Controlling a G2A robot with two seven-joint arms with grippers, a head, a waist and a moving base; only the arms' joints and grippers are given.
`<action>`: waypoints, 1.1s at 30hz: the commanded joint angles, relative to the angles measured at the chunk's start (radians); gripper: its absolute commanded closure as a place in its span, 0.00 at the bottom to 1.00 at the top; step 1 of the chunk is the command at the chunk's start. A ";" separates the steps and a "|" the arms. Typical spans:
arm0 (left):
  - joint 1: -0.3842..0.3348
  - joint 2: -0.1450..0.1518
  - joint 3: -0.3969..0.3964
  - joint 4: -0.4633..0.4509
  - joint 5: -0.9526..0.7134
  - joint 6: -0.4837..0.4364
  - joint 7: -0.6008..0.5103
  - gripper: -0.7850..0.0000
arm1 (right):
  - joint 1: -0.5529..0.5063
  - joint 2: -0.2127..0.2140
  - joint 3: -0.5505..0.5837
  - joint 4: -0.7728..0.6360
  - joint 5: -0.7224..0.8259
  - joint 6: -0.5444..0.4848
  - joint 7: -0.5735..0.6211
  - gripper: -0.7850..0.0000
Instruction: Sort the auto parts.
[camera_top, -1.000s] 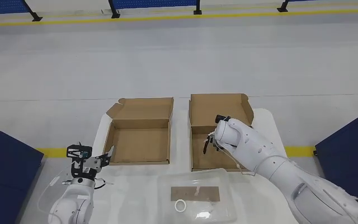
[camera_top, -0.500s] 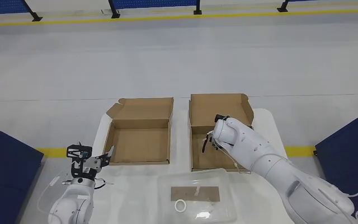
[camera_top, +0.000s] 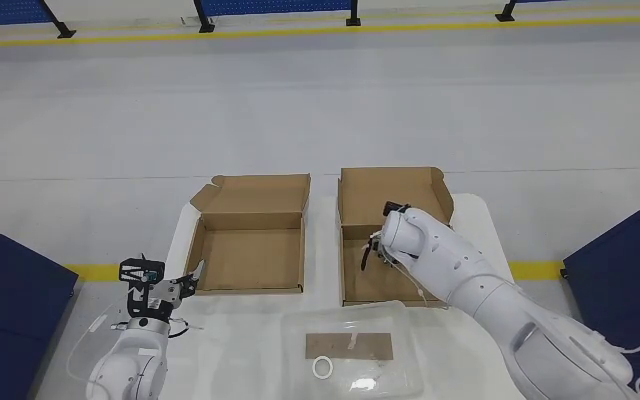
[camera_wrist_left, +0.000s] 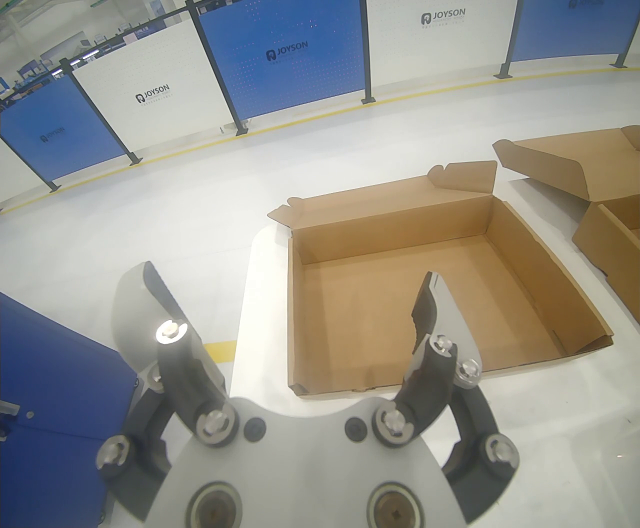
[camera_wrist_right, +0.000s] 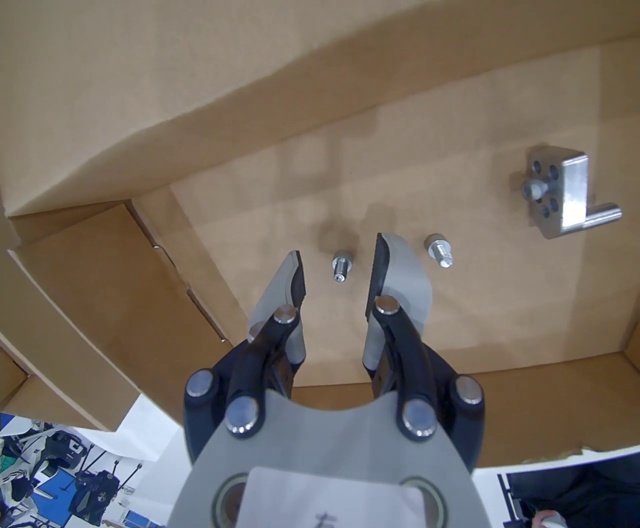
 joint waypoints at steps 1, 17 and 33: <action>0.000 0.000 0.000 0.000 0.000 0.000 0.000 0.00 | -0.004 0.005 0.012 -0.015 0.001 -0.009 0.009 0.51; 0.000 0.000 0.000 0.000 0.000 0.000 0.000 0.00 | -0.231 0.193 0.360 -0.454 -0.018 -0.161 0.138 0.00; 0.000 0.000 0.000 0.000 0.000 0.000 0.000 0.00 | -0.727 0.343 1.014 -0.702 0.449 -0.815 0.464 0.00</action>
